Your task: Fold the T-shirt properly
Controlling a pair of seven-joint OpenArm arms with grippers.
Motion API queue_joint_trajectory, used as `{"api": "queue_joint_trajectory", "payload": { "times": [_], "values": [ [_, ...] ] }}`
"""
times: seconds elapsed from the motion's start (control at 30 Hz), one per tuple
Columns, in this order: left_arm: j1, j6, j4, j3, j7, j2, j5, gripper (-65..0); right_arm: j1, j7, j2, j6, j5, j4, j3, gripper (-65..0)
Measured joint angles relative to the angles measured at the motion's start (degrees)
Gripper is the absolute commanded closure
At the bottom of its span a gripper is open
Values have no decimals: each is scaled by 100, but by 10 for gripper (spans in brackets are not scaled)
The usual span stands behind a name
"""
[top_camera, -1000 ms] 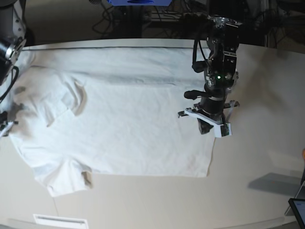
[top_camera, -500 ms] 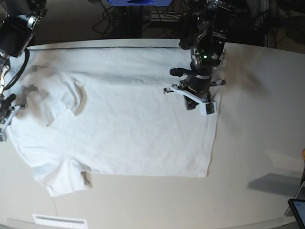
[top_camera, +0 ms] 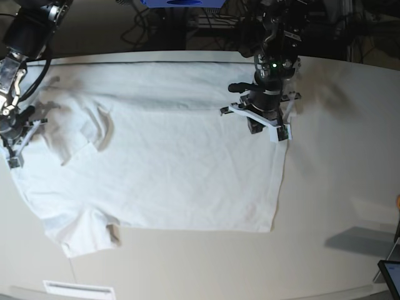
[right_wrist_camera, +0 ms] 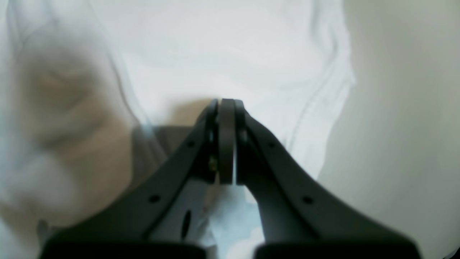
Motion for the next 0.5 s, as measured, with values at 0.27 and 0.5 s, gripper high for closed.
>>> {"api": "queue_joint_trajectory", "payload": {
  "times": [0.27,0.5],
  "values": [
    [-15,-59,-693,-9,-175,7,17,0,-149,111,-109,-33,7,0,-13,-3],
    [74,-57,-634,-11,-225,0,20,0,-332,245,-144,-61,66,81,-11,-3]
  ]
}}
